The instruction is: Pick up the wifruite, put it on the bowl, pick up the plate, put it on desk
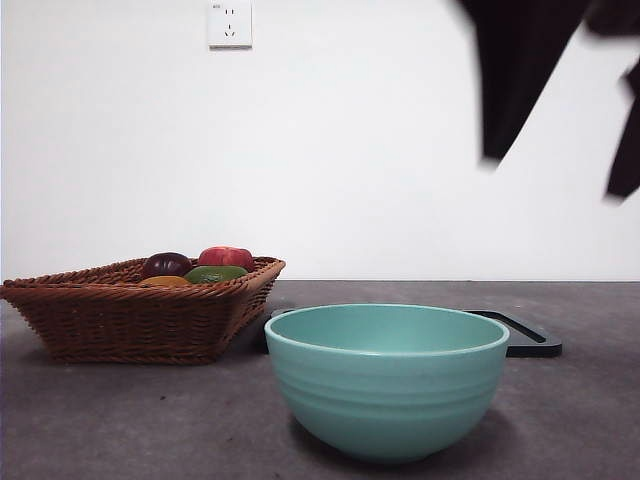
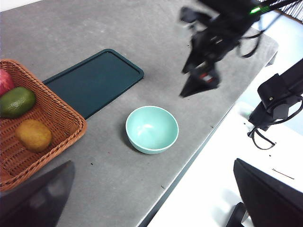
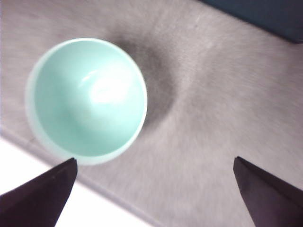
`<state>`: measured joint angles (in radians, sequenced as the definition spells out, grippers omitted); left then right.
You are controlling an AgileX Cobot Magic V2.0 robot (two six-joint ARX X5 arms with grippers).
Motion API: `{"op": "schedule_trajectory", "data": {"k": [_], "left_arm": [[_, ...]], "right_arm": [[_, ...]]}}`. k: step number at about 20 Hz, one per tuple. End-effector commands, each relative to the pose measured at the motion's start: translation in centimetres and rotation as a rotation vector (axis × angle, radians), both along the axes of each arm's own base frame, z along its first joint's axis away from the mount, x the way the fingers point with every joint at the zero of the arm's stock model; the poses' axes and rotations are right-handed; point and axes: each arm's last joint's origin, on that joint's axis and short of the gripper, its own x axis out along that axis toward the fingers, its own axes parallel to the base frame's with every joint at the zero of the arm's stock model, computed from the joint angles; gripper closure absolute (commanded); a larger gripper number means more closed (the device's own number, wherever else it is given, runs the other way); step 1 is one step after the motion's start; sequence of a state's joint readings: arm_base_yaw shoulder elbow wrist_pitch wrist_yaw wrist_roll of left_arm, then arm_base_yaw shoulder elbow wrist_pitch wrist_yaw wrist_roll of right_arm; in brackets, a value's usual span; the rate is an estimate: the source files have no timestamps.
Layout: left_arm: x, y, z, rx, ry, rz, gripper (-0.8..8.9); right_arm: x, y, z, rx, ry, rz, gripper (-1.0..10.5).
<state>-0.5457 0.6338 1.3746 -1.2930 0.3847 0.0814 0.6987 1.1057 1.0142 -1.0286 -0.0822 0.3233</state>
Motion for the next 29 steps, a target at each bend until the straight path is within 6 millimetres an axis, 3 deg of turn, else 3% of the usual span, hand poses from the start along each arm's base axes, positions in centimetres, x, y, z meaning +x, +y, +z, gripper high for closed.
{"op": "schedule_trajectory", "data": {"k": [1, 7, 11, 14, 18, 29], "left_arm": [[-0.2, 0.1, 0.5, -0.012, -0.029, -0.012, 2.51], [-0.2, 0.1, 0.5, -0.011, -0.029, -0.012, 2.51], [-0.2, 0.1, 0.5, -0.012, -0.029, -0.012, 2.51], [-0.2, 0.1, 0.5, -0.012, -0.029, -0.012, 2.51], [-0.2, 0.1, 0.5, -0.011, -0.029, -0.012, 2.51], [-0.2, 0.1, 0.5, -0.01, -0.025, -0.012, 2.51]], "right_arm": [[-2.4, -1.8, 2.2, 0.065, -0.082, 0.011, 3.9], [-9.0, -7.5, 5.4, 0.251, -0.307, 0.015, 3.9], [-12.9, -10.8, 5.8, 0.359, -0.433, 0.015, 3.9], [-14.7, -12.3, 5.5, 0.414, -0.48, 0.027, 3.9], [-15.8, -13.1, 5.1, 0.433, -0.487, 0.036, 3.9], [-15.8, -13.1, 5.0, 0.436, -0.468, 0.051, 3.9]]}}
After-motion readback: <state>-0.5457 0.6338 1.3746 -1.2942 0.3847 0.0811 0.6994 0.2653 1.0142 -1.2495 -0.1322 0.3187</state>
